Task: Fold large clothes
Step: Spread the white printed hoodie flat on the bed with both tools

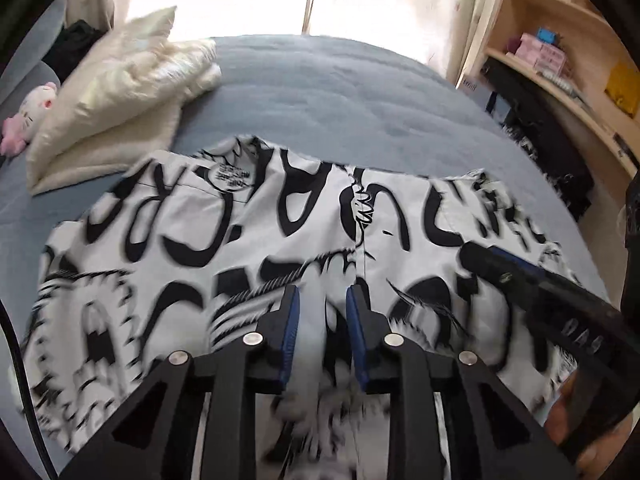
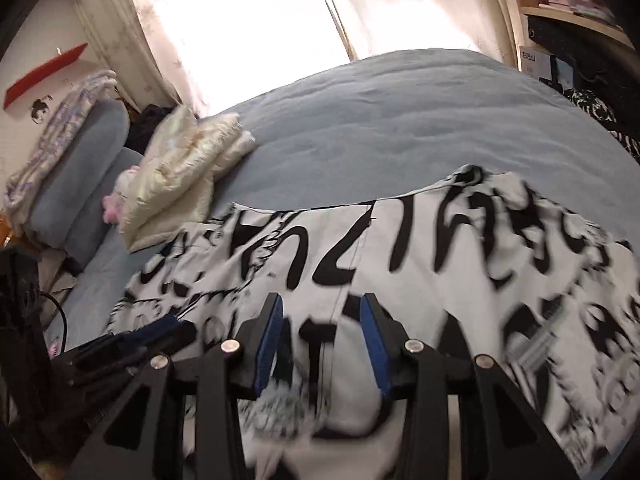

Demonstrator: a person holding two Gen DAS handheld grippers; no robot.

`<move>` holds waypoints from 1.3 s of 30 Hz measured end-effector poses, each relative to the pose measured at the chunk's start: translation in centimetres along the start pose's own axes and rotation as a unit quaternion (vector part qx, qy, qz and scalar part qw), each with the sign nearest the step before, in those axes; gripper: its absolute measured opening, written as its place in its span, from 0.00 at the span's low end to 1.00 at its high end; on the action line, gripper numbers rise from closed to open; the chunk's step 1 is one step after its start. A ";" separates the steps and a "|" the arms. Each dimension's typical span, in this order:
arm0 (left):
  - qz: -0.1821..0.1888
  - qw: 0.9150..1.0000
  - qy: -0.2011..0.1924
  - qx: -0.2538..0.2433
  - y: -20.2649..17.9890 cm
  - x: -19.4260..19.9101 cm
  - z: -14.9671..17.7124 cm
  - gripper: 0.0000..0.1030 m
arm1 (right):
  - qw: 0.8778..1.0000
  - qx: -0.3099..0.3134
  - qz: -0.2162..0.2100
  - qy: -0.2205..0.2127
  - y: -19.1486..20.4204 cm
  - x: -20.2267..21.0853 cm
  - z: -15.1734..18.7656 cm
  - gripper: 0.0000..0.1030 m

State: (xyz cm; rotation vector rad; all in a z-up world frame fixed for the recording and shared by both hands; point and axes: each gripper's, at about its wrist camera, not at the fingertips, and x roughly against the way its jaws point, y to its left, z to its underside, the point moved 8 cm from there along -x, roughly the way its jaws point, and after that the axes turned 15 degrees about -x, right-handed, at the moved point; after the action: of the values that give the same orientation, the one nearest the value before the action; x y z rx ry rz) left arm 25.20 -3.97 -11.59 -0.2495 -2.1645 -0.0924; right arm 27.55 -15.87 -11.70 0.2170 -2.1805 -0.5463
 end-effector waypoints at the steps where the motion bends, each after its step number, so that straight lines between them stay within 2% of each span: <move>1: -0.008 1.000 0.011 -0.001 0.1 -1.1 0.0 0.21 | 1.000 -0.004 0.010 0.007 -0.4 -1.2 -0.1 0.39; 3: -0.023 0.999 0.042 0.005 1.1 -3.2 0.8 0.21 | 0.999 -0.002 0.038 0.012 -1.8 -3.2 0.0 0.37; 5: -0.003 0.999 0.046 0.026 1.8 -4.2 1.6 0.21 | 0.998 0.000 0.065 0.009 -3.6 -4.1 0.1 0.37; 7: 0.017 0.998 0.041 0.044 2.4 -4.0 1.7 0.21 | 0.998 -0.024 0.055 0.011 -5.6 -3.9 0.0 0.37; 10: 0.019 0.997 0.043 0.057 2.7 -3.4 1.5 0.21 | 0.998 -0.048 0.043 0.018 -6.8 -3.1 -0.5 0.37; 12: 0.013 0.997 0.036 0.059 2.7 -2.4 1.3 0.21 | 0.997 -0.056 0.040 0.019 -6.6 -2.1 -0.7 0.39; 16: 0.023 0.999 0.007 0.047 1.1 1.3 1.2 0.21 | 0.998 -0.055 -0.003 0.019 -4.5 0.6 -0.3 0.39; 18: 0.022 0.999 -0.006 0.028 -0.2 3.0 1.6 0.21 | 0.999 -0.035 -0.024 0.026 -2.7 1.8 0.8 0.39; 21: 0.028 1.000 -0.004 0.010 -2.2 4.2 3.2 0.21 | 0.999 -0.001 -0.033 0.038 -1.0 2.9 3.3 0.39; 24: 0.019 1.000 0.006 -0.009 -3.8 4.0 4.8 0.21 | 0.998 0.028 -0.024 0.047 -0.6 3.2 5.9 0.39; 27: 0.015 0.999 0.027 -0.021 -4.0 3.2 6.8 0.21 | 0.997 0.052 -0.008 0.052 -1.3 3.1 8.4 0.39; 29: 0.011 0.999 0.026 -0.027 -4.0 2.7 7.4 0.21 | 0.997 0.057 -0.002 0.052 -1.9 2.8 9.5 0.39; 33: 0.000 0.999 0.021 -0.032 -4.0 2.6 6.9 0.21 | 0.997 0.068 0.005 0.046 -2.3 2.8 10.0 0.39; 39: 0.002 1.000 0.017 -0.020 -3.9 3.2 6.5 0.21 | 0.996 0.065 0.006 0.054 -2.5 2.7 9.9 0.40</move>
State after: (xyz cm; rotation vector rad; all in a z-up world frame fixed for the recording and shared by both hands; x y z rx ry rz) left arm 17.38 -6.29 -12.59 -0.2736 -2.1289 -0.1365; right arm 18.07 -15.93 -16.26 0.2966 -2.1116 -0.3775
